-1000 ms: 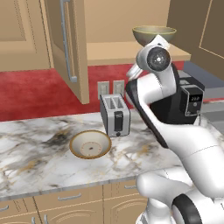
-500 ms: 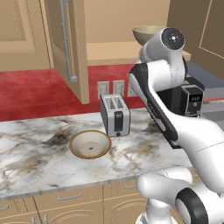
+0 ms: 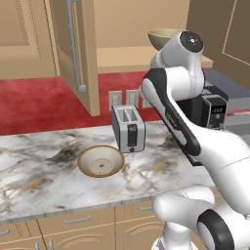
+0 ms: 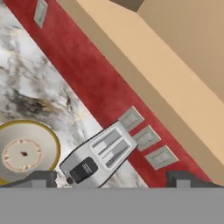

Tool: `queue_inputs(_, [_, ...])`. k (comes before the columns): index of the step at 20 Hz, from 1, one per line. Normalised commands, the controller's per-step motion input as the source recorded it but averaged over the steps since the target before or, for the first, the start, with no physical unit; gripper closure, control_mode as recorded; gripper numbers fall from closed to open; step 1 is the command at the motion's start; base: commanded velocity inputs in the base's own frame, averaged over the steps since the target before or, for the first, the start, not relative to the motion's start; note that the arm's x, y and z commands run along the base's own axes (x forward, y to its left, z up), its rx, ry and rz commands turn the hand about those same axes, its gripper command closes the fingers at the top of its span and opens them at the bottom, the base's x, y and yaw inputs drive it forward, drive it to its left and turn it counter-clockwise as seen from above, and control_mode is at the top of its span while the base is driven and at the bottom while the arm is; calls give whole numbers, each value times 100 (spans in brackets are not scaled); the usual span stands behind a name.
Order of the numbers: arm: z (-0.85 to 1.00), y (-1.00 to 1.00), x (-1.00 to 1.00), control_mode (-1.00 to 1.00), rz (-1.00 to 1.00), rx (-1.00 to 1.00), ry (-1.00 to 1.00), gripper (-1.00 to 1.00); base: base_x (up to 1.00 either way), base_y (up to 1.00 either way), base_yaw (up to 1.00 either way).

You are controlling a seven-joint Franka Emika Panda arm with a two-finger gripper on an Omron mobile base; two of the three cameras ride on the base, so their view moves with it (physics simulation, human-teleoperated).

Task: Open the cabinet. Pick the bowls from the counter and place them in the cabinet. Then close the cabinet.

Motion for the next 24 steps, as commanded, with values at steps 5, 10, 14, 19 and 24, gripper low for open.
queue_inputs(5, [-54,51,0,-100,8,0,1,-100,0,0,0])
queue_inputs(10, [-35,30,0,-100,12,0,13,-100,0,0,0])
queue_inputs(14, [-27,12,0,-100,17,0,21,-100,0,0,0])
queue_inputs(19, [-25,3,0,-100,23,0,23,-100,0,0,0])
queue_inputs(24, [-37,18,0,-100,22,0,21,-100,0,0,0])
